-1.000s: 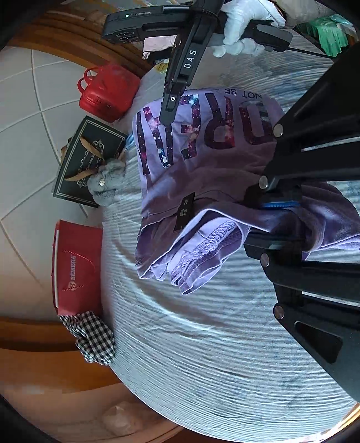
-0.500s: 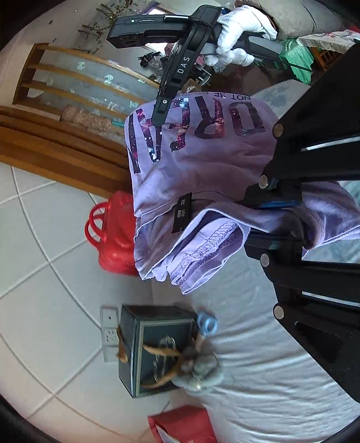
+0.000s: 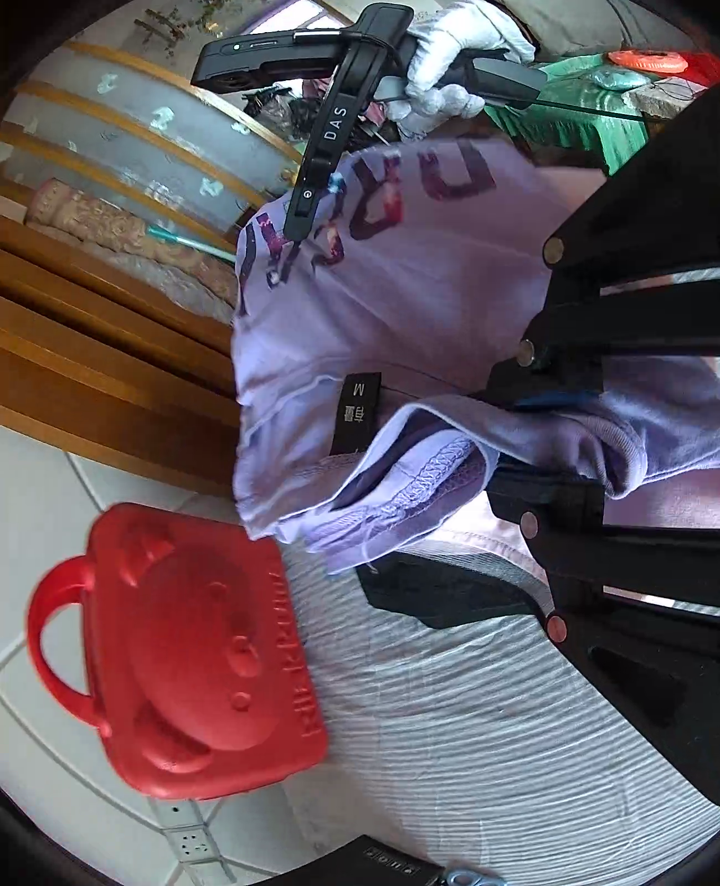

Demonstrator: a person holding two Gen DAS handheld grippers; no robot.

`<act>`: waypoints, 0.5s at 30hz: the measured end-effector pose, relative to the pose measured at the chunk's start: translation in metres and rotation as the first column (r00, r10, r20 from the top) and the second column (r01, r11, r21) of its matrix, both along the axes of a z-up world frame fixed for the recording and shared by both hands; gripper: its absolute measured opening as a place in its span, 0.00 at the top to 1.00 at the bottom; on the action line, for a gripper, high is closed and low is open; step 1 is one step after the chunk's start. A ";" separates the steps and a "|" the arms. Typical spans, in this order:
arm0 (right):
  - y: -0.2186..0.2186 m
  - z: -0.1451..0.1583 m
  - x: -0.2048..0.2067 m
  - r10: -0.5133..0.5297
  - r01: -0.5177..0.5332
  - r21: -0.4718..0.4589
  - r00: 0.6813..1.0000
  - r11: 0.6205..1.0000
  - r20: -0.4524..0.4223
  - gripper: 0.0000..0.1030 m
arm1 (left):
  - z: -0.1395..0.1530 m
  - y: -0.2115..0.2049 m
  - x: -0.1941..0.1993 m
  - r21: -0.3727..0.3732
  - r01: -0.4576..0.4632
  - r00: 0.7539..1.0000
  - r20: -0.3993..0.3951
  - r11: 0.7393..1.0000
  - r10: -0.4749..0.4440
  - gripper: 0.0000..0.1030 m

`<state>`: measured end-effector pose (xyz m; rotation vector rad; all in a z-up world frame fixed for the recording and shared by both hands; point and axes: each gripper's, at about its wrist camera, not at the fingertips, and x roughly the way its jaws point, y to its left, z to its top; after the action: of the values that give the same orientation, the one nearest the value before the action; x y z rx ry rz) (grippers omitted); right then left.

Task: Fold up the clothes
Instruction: 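Carry the folded T-shirt with both grippers and place it on the clothes pile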

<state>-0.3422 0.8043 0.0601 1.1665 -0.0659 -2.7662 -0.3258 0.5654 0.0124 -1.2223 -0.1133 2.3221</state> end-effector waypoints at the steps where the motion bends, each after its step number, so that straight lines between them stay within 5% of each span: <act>1: 0.011 -0.019 -0.006 -0.019 0.019 -0.041 1.000 0.999 0.010 0.68 | -0.009 0.000 -0.006 -0.010 -0.011 1.000 0.011 1.000 0.012 0.71; 5: 0.056 -0.059 -0.002 -0.136 0.126 -0.307 0.991 0.943 -0.011 0.24 | -0.021 -0.001 -0.021 -0.026 -0.037 0.999 0.004 0.999 0.037 0.44; 8: 0.072 -0.070 0.001 -0.146 0.127 -0.427 0.989 0.896 -0.012 0.16 | -0.013 0.004 -0.010 -0.074 -0.019 0.999 -0.031 0.997 0.017 0.35; 12: 0.061 -0.040 0.025 -0.169 0.118 -0.379 0.980 0.918 -0.105 0.14 | 0.019 0.008 0.021 -0.175 -0.032 0.986 -0.169 0.984 0.002 0.34; 15: 0.040 -0.002 0.057 -0.166 0.104 -0.269 0.961 0.958 -0.220 0.00 | 0.043 -0.013 0.056 -0.137 -0.036 0.976 -0.217 0.990 0.005 0.20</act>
<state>-0.2849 0.8446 0.0582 0.7846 -0.4781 -2.8844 -0.2702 0.5522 0.0556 -1.0266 0.1161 2.4997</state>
